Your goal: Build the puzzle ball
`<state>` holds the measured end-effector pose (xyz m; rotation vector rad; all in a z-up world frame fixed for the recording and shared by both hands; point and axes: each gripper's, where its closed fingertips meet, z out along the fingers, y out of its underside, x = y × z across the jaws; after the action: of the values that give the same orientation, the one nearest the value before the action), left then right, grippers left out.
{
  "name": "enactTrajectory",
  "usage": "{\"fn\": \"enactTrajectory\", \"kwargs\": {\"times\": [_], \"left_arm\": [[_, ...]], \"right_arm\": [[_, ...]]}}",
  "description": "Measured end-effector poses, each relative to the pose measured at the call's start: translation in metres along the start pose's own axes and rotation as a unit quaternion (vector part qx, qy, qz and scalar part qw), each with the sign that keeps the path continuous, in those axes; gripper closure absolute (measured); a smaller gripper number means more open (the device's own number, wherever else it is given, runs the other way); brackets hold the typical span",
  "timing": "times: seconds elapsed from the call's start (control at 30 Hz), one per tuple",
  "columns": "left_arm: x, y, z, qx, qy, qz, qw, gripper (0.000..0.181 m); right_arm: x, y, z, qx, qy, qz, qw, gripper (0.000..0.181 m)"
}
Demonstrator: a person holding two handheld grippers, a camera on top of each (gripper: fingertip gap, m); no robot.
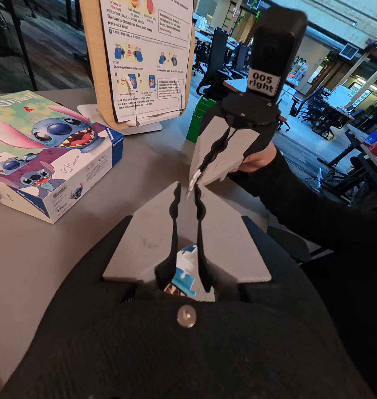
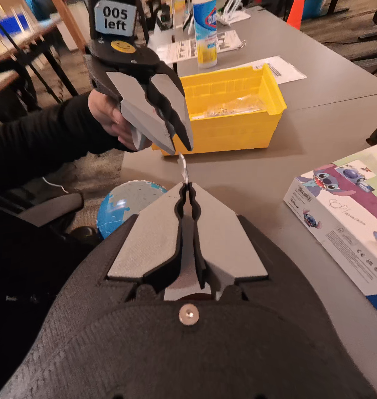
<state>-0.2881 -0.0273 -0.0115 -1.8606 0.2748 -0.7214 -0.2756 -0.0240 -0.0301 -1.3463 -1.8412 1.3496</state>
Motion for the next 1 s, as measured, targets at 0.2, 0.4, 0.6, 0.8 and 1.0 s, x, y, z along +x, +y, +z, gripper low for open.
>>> {"fn": "enactTrajectory", "kwargs": {"times": [0.2, 0.4, 0.6, 0.8, 1.0], "left_arm": [[-0.011, 0.014, -0.003, 0.007, -0.001, 0.019, 1.0, 0.18], [-0.021, 0.023, -0.003, 0.008, 0.012, 0.021, 1.0, 0.181], [-0.031, 0.043, 0.008, -0.048, 0.009, 0.041, 0.998, 0.181], [-0.03, 0.051, 0.011, -0.05, 0.0, 0.092, 0.995, 0.165], [-0.048, 0.024, -0.008, 0.1, -0.03, 0.051, 0.993, 0.155]], "right_arm": [[0.003, -0.002, 0.015, -0.044, -0.006, -0.032, 0.999, 0.181], [0.009, 0.002, 0.023, -0.066, -0.009, -0.05, 0.997, 0.181], [0.016, 0.006, 0.03, -0.065, -0.027, -0.043, 0.997, 0.181], [0.013, 0.025, 0.041, -0.102, -0.041, -0.048, 0.993, 0.181], [0.006, 0.028, 0.036, -0.116, -0.038, -0.054, 0.991, 0.181]]}}
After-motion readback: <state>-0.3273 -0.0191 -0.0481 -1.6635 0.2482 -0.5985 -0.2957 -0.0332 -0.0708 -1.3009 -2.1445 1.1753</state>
